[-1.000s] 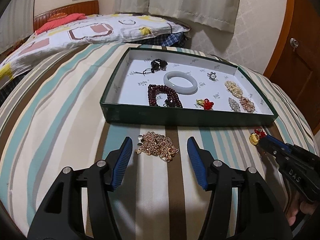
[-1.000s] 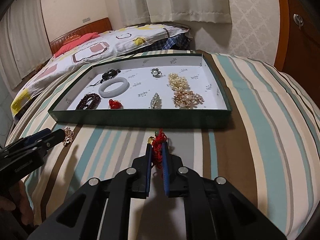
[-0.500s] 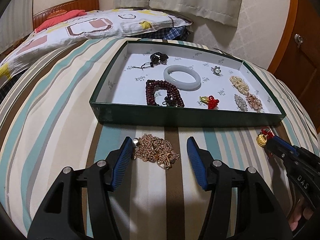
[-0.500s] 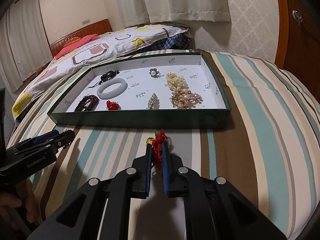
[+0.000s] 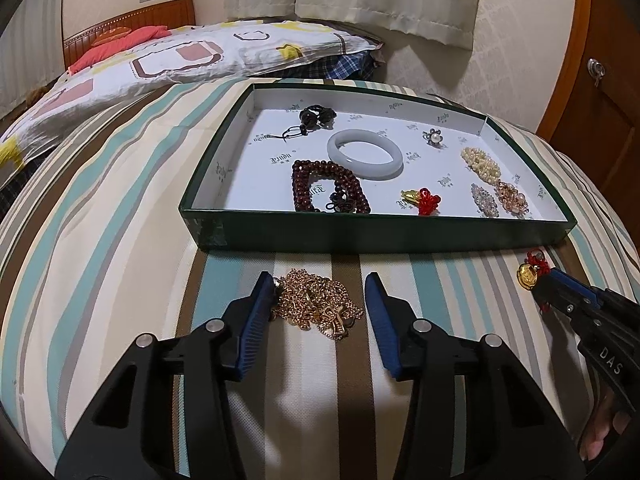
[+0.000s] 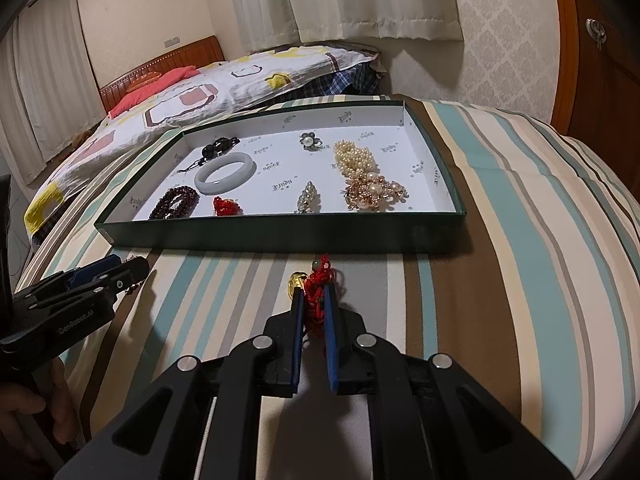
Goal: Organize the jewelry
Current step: 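Grasp the red-tasseled gold charm with the right tool, then grasp the gold chain with the left tool while the right tool holds the charm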
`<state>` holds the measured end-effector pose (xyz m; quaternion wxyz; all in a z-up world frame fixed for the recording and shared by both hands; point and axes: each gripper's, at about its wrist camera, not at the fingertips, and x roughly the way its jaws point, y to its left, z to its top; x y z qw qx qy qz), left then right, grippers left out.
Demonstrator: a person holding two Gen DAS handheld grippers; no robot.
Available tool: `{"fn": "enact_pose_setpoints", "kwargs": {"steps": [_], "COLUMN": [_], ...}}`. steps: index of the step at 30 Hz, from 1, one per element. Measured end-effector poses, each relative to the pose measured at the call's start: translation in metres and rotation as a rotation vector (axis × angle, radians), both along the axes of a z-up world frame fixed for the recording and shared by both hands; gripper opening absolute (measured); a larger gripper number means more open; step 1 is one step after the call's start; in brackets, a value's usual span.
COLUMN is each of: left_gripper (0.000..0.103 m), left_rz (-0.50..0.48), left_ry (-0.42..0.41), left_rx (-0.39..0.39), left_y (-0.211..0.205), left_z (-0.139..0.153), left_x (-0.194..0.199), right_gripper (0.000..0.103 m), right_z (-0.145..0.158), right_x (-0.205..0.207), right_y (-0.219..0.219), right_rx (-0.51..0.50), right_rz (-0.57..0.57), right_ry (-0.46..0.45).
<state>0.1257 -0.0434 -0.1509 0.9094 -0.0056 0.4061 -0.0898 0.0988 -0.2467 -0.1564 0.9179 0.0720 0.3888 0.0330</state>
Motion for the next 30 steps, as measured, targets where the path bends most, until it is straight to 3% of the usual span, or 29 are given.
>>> {"fn": "enact_pose_setpoints", "kwargs": {"steps": [8,12,17,22,26,29,30], "left_gripper": [0.045,0.03,0.023,0.023,0.042,0.041,0.035], "left_rz": [-0.004,-0.002,-0.009,-0.009,-0.004,-0.009,-0.013], "left_ry": [-0.002,-0.01,-0.014,-0.015,-0.015,-0.017,-0.02], "left_rx": [0.008,0.02,0.019,0.02,0.027,0.036,0.039], "left_y": [-0.0013,0.0006,0.0022,0.0033,0.0022,0.0013,0.0011], "left_z": [0.0001,0.0,-0.0001,-0.0001,-0.0003,-0.0009,-0.0014], "left_x": [-0.0008,-0.0018,-0.0028,-0.003,-0.0027,-0.0028,-0.0027], "right_gripper": [0.01,0.01,0.01,0.01,0.01,0.01,0.01], "right_z": [-0.0007,-0.0006,-0.0006,-0.0003,-0.0005,-0.0007,-0.0005], "right_x": [-0.0009,-0.0008,-0.0009,-0.0008,-0.0006,-0.0007,-0.0006], "right_y": [0.0003,0.0,0.0001,-0.0004,-0.0002,0.0001,-0.0004], "right_rx": [0.002,0.002,0.002,0.002,0.004,0.005,0.005], "right_rz": [-0.001,-0.001,0.0,0.0,0.0,-0.001,0.0], "right_ry": [0.001,0.001,0.0,0.0,0.001,0.002,0.002]}}
